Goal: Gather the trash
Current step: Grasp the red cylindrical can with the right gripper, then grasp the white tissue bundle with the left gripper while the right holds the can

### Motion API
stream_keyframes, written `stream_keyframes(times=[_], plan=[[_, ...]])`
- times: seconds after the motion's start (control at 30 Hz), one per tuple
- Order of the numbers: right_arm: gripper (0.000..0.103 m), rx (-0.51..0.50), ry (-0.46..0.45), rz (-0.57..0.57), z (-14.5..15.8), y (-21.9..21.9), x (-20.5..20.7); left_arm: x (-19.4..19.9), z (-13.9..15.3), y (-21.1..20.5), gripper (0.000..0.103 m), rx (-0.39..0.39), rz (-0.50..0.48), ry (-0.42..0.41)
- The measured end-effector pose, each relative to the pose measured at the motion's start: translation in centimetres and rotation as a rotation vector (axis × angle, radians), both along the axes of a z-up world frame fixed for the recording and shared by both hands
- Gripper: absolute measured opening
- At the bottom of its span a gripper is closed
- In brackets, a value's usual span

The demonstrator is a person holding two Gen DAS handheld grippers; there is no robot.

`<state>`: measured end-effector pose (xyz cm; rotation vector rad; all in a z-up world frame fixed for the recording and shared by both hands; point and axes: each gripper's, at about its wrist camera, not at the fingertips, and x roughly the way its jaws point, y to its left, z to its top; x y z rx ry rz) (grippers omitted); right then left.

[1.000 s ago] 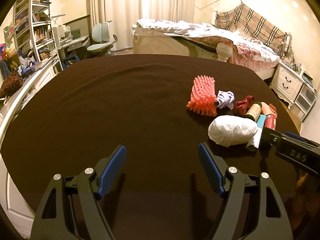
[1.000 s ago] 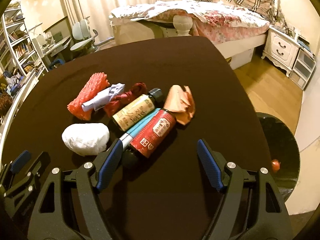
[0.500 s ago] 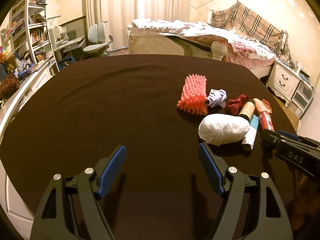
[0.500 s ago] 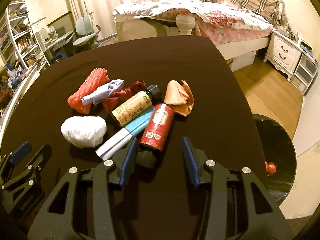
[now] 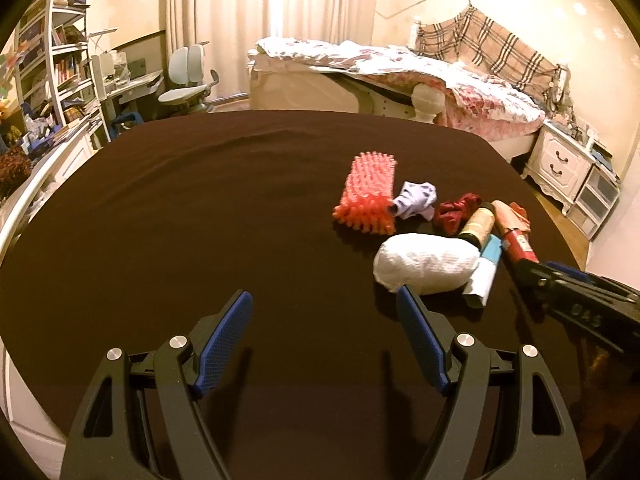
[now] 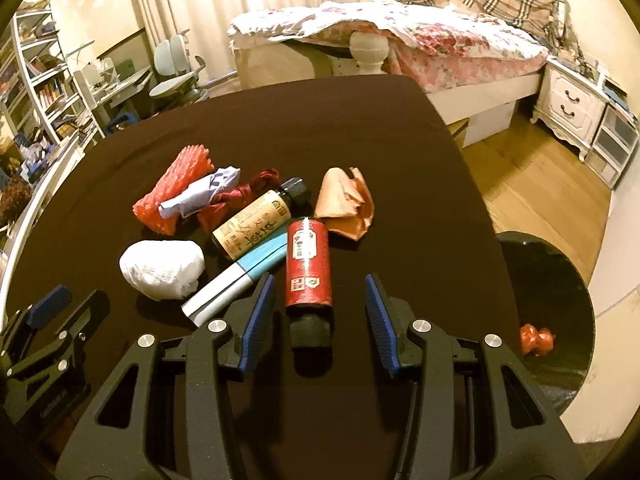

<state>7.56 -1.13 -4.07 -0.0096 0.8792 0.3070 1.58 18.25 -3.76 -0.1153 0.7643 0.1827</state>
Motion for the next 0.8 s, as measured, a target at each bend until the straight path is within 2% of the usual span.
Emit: stream_keyframes(times=[0.07,0.1,0.4,0.8], plan=[[0.033,-0.011,-0.006,0.006,-0.1,0.0,-0.1,0.2,0.1,-0.5,0.076,0.001,-0.012,-0.005],[0.024,-0.008,-0.007,0.014,-0.1,0.0,-0.2,0.3,0.2,-0.7,0.076,0.002,-0.018,-0.008],[0.023,0.011,-0.005,0.006,-0.1,-1.5,-0.8,1.4,0.5,-2.8,0.077,-0.011,-0.083,-0.028],[0.023,0.041,-0.001,0.000,-0.2,-2.6,-0.7,3.6,0.5,-5.1,0.079,0.021,-0.139,-0.014]])
